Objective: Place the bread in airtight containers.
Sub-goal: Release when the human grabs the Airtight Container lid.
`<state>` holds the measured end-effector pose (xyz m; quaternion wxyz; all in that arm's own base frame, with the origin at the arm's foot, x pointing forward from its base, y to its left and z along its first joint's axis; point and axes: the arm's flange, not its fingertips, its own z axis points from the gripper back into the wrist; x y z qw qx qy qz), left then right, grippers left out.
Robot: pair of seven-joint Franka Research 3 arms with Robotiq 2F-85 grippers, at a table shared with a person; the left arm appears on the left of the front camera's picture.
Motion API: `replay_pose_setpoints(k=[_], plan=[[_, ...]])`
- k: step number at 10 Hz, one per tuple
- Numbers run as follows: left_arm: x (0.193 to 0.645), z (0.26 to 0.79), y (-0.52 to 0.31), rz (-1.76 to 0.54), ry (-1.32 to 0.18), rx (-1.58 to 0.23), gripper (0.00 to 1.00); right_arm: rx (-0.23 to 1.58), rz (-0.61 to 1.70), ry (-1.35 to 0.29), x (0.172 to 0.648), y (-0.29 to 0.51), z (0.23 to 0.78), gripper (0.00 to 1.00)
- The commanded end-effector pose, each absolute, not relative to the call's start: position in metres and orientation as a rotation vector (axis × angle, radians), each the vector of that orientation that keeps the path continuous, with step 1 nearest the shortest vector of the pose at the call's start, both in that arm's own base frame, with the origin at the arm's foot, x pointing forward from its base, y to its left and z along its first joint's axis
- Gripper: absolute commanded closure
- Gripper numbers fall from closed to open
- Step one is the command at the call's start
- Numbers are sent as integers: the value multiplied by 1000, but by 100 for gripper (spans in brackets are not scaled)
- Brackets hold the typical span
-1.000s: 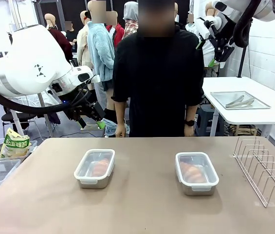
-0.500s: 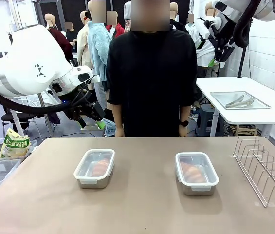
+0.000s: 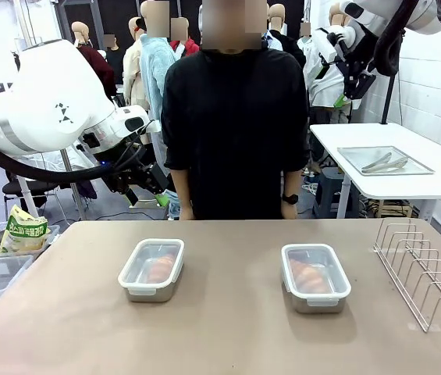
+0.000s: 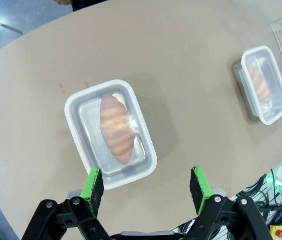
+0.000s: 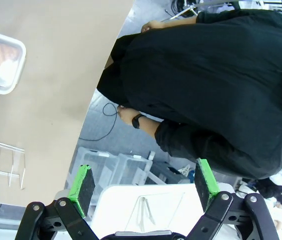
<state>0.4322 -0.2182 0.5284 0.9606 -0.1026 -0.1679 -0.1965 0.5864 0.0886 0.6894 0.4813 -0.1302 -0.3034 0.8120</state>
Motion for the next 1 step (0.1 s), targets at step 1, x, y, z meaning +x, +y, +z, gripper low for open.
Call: replay_pose_setpoints(k=[1], plan=[[431,529,-217,-392,-342,-199,10,-323,1977,-743,587,88,689,0]])
